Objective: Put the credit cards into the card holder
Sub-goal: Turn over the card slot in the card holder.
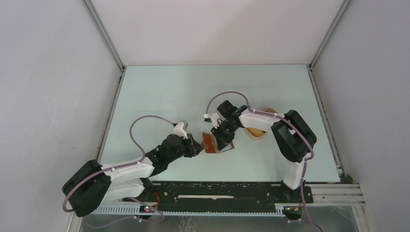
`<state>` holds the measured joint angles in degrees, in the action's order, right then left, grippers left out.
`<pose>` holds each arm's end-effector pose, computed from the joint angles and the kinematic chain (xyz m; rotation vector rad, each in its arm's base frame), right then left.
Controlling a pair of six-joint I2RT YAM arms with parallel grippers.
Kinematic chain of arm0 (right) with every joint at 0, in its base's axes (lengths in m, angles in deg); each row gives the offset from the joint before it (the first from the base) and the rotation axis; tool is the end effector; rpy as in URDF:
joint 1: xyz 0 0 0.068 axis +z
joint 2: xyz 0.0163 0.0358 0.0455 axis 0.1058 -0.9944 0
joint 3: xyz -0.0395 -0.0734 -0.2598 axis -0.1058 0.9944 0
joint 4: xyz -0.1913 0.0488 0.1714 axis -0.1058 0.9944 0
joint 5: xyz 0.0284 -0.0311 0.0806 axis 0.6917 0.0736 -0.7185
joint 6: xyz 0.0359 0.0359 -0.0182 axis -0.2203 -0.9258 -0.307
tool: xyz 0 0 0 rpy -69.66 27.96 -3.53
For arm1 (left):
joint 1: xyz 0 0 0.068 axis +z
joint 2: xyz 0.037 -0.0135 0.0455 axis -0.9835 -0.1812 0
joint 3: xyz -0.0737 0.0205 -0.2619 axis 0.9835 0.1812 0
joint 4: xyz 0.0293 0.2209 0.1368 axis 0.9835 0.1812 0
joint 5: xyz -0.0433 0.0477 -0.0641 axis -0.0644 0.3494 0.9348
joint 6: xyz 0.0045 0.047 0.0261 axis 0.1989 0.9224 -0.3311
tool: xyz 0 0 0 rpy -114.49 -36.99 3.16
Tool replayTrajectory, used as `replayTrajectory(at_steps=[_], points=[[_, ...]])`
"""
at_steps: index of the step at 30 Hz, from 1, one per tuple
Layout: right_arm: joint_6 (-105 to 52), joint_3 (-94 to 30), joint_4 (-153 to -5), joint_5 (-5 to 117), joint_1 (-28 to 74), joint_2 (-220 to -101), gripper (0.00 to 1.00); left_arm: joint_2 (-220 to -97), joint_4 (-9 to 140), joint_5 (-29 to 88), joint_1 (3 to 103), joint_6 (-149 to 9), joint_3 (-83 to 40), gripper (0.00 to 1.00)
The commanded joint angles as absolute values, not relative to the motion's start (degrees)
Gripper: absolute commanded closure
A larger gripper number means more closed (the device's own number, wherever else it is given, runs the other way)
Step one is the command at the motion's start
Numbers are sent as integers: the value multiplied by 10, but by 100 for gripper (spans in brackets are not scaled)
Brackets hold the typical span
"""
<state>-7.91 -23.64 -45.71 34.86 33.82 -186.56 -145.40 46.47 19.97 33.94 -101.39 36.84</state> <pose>0.2608 0.2403 0.1561 -1.3452 2.5370 0.8222 0.1420 -0.1438 0.1518 0.0322 2.1921 -0.9056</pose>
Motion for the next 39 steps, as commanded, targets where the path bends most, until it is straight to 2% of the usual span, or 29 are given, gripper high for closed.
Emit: replayTrajectory(at_steps=[1, 5, 8, 15, 19, 23, 28, 39], points=[[-94, -261, -459, 315, 333, -1875, 74, -1416, 460, 181, 335, -1015, 390, 66], [-98, -269, -460, 306, 331, -1885, 84, -1366, 485, 170, 335, -1011, 401, 61], [-97, -277, -456, 295, 332, -1887, 88, -1316, 509, 166, 336, -1009, 412, 58], [-104, -296, -463, 282, 334, -1886, 89, -1181, 554, 170, 335, -1008, 431, 56], [-116, -303, -470, 279, 347, -1899, 89, -1147, 520, 205, 335, -1014, 442, 55], [-147, -316, -479, 283, 358, -1929, 89, -1175, 429, 269, 335, -1031, 457, 56], [-163, -335, -467, 278, 361, -1969, 86, -1238, 346, 289, 335, -1049, 462, 60], [-149, -340, -455, 263, 337, -1956, 85, -1448, 287, 232, 335, -1023, 408, 72]])
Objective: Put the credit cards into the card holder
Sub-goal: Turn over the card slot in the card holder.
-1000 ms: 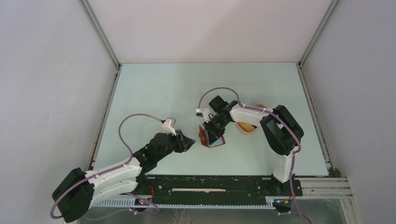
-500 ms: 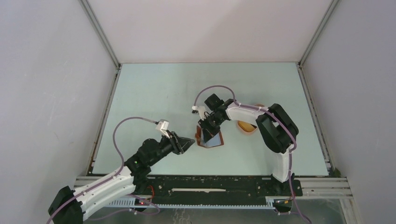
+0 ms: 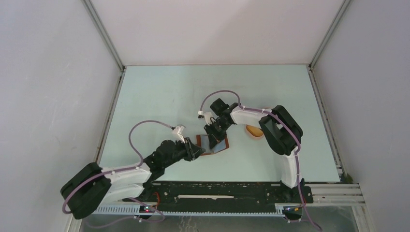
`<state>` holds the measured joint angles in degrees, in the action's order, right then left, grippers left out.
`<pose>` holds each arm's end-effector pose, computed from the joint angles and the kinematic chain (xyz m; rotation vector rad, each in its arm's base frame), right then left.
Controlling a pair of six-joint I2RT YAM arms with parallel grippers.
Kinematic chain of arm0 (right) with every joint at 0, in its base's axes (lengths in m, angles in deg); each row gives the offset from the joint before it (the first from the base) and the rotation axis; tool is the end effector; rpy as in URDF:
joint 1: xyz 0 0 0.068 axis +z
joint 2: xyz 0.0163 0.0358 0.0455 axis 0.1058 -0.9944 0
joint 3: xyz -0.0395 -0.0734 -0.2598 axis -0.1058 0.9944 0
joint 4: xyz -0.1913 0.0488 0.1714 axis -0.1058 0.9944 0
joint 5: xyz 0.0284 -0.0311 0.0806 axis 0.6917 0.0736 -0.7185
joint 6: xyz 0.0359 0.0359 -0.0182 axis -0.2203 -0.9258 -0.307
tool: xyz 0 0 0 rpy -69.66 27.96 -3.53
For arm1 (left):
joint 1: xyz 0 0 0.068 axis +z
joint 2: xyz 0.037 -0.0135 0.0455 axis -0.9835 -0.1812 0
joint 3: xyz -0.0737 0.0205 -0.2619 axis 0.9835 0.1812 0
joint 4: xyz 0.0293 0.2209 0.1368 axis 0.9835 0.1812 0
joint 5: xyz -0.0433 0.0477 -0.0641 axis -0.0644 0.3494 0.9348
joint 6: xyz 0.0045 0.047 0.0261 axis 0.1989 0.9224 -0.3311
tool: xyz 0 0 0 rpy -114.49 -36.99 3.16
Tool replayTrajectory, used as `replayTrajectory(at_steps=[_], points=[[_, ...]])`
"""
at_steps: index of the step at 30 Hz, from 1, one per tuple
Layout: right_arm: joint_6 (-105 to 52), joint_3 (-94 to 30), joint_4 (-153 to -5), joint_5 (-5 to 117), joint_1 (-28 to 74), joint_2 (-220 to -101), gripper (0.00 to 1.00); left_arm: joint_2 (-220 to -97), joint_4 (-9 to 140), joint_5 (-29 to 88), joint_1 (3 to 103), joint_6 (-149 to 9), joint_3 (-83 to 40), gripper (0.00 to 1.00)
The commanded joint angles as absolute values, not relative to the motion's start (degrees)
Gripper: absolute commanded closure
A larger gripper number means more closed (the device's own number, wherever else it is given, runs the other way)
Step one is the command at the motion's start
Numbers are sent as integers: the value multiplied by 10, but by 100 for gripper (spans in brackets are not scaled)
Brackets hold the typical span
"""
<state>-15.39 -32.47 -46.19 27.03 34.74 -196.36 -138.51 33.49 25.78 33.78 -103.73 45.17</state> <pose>0.2833 0.2726 0.1379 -1.2345 2.6232 1.0449 0.1231 -0.1304 0.1509 0.0648 2.0269 -1.1409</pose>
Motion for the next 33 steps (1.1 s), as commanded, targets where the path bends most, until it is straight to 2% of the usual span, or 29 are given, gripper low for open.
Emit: replayTrajectory(at_steps=[1, 6, 20, 33], points=[[-147, -340, -454, 260, 336, -1956, 85, -1474, 279, 229, 335, -1022, 400, 73], [-145, -341, -449, 259, 335, -1961, 85, -1574, 252, 223, 338, -1027, 374, 80], [-119, -346, -433, 283, 324, -1942, 81, -1674, 276, 135, 357, -1044, 392, 89], [-59, -351, -399, 251, 287, -1891, 78, -1674, 262, 141, 360, -1046, 399, 91]])
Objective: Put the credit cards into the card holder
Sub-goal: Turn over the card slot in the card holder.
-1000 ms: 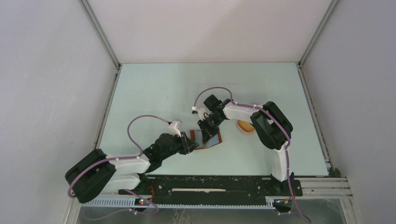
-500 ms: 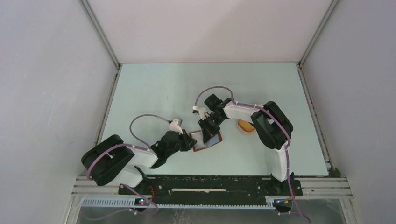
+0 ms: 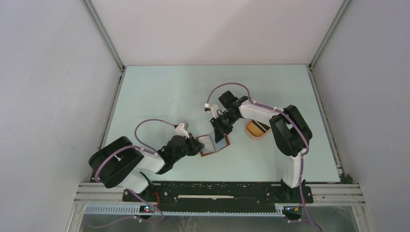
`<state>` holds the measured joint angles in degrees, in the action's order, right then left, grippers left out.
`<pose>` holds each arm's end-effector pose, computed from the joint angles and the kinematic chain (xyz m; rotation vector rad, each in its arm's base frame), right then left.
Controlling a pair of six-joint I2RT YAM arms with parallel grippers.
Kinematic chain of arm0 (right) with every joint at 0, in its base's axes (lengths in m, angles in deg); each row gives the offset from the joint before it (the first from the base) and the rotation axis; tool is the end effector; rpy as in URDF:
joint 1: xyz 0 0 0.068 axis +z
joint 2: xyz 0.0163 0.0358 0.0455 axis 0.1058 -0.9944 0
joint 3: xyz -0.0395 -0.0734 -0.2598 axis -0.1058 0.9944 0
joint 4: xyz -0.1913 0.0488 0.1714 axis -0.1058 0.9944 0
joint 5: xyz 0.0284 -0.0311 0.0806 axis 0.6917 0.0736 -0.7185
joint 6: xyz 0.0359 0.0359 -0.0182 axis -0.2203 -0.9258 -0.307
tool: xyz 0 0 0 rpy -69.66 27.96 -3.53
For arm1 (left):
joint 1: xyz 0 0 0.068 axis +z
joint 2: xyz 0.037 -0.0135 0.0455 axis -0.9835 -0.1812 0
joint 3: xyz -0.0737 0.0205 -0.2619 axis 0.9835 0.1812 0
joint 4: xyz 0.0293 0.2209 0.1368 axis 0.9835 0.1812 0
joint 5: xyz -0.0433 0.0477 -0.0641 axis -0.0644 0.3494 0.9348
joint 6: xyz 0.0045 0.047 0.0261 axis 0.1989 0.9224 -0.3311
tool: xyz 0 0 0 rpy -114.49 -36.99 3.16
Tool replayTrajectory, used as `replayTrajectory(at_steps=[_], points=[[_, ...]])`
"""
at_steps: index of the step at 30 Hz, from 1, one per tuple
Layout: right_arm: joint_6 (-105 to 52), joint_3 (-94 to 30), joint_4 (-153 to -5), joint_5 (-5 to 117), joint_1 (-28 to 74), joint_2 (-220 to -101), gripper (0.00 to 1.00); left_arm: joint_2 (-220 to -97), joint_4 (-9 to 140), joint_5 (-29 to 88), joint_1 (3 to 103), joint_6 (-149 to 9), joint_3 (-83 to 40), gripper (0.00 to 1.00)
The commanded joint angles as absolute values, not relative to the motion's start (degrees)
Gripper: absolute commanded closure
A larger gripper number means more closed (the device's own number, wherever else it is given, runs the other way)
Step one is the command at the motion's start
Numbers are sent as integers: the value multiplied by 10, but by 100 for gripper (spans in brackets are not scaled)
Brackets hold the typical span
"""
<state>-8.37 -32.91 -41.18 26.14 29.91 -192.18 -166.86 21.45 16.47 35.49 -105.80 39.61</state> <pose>0.2970 0.2423 0.1645 -1.2587 2.5468 1.0309 0.1596 -0.1503 0.1093 -0.1216 2.1648 -0.8873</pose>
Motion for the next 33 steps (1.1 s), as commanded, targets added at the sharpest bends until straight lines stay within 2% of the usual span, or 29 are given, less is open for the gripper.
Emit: replayTrajectory(at_steps=[1, 15, 24, 33], points=[[-60, -352, -399, 254, 282, -1893, 78, -1670, 262, 143, 360, -1046, 399, 92], [-70, -371, -376, 355, 269, -1946, 78, -1630, 275, 168, 360, -1040, 397, 91], [-55, -374, -367, 308, 270, -1930, 77, -1617, 277, 204, 361, -1037, 386, 88], [-19, -369, -360, 269, 283, -1859, 76, -1562, 307, 232, 360, -1030, 372, 78]])
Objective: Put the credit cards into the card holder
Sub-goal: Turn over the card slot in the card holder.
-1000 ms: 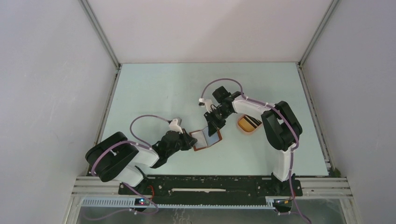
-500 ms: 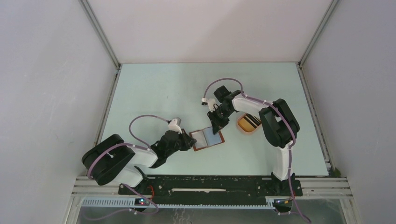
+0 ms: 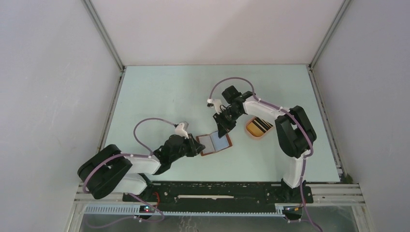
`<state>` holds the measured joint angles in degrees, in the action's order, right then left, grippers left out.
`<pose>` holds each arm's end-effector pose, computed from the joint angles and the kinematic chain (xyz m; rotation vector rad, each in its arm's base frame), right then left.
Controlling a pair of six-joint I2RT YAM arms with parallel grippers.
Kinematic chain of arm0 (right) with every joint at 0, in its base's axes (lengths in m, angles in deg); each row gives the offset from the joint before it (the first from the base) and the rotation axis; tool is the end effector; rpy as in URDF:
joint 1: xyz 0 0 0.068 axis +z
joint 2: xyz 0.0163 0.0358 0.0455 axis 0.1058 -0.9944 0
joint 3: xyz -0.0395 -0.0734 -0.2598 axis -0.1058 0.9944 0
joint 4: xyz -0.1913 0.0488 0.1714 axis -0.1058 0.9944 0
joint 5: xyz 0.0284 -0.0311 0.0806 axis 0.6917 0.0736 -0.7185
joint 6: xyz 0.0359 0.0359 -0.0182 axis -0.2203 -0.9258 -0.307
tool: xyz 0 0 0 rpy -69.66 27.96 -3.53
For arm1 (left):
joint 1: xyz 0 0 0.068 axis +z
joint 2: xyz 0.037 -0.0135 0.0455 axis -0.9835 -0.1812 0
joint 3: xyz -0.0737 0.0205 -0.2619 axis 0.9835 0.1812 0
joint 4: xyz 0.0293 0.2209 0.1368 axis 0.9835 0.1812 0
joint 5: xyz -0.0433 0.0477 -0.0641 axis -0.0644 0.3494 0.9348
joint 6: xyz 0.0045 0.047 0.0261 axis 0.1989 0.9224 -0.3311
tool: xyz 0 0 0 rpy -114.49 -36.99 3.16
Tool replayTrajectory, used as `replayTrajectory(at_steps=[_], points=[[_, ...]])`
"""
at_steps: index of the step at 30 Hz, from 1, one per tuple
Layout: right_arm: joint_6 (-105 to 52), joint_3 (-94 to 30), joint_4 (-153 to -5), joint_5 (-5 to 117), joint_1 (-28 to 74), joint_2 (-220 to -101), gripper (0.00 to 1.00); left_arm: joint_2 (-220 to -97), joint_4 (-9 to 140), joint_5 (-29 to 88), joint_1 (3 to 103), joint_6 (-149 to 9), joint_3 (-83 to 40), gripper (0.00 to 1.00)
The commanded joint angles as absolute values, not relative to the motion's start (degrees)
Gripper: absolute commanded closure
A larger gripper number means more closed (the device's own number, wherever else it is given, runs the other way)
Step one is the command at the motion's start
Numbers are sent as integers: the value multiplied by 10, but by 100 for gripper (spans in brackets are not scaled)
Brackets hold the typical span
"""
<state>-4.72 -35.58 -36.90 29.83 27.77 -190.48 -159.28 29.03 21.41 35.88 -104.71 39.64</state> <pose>0.3067 0.2294 0.1843 -1.2745 2.5250 0.9175 0.1535 -0.1466 0.1222 -0.0518 2.1912 -0.9504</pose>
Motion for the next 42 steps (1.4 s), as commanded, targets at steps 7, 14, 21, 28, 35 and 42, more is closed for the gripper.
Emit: replayTrajectory(at_steps=[7, 14, 21, 28, 35, 42], points=[[1, -368, -347, 234, 280, -1821, 76, -1509, 333, 240, 360, -1019, 371, 72], [38, -343, -368, 265, 274, -1696, 74, -1395, 381, 231, 361, -957, 362, 65], [-13, -239, -528, 367, 248, -1569, 13, -1249, 468, 201, 361, -836, 332, 51], [-46, -282, -408, 123, 168, -1739, 38, -1244, 415, 255, 375, -825, 320, 0], [-169, -255, -482, 193, 170, -1827, 75, -1400, 383, 355, 376, -871, 230, 25], [-217, -294, -486, 190, 259, -1898, 84, -1436, 382, 367, 374, -877, 232, 39]])
